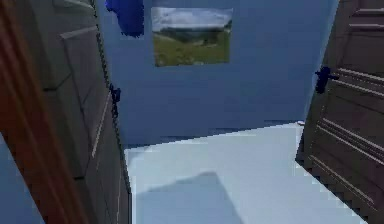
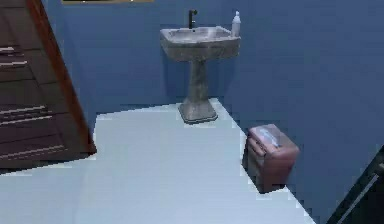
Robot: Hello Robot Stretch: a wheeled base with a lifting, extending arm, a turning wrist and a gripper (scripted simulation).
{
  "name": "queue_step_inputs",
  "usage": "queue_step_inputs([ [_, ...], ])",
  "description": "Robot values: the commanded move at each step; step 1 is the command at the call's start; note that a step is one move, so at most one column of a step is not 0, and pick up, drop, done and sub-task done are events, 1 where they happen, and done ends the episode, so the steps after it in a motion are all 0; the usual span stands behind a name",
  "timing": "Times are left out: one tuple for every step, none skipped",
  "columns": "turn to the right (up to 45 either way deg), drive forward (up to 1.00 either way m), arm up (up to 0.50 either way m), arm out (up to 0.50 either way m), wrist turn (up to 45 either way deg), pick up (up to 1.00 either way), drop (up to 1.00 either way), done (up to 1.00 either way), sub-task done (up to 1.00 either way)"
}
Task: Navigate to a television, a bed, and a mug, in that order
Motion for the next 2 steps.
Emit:
queue_step_inputs([
  [36.0, 0.0, 0.0, 0.0, 0.0, 0.0, 0.0, 0.0, 0.0],
  [0.0, 0.3, 0.0, 0.0, 0.0, 0.0, 0.0, 0.0, 0.0],
])
